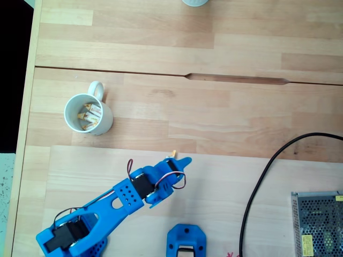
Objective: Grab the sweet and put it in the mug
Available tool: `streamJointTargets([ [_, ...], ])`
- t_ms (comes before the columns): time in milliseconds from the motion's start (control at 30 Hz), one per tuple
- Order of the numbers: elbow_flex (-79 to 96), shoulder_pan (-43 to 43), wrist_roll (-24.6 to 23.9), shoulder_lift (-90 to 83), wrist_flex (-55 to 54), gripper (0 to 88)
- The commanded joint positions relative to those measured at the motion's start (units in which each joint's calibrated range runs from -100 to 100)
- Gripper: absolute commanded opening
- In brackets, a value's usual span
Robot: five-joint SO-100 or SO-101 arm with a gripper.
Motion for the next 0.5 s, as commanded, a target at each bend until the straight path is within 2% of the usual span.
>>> streamJointTargets([
  [0,-2.63,-0.38,4.64,-0.65,-0.55,29.6],
  [467,-2.19,-0.46,19.24,-0.48,-0.30,29.6],
])
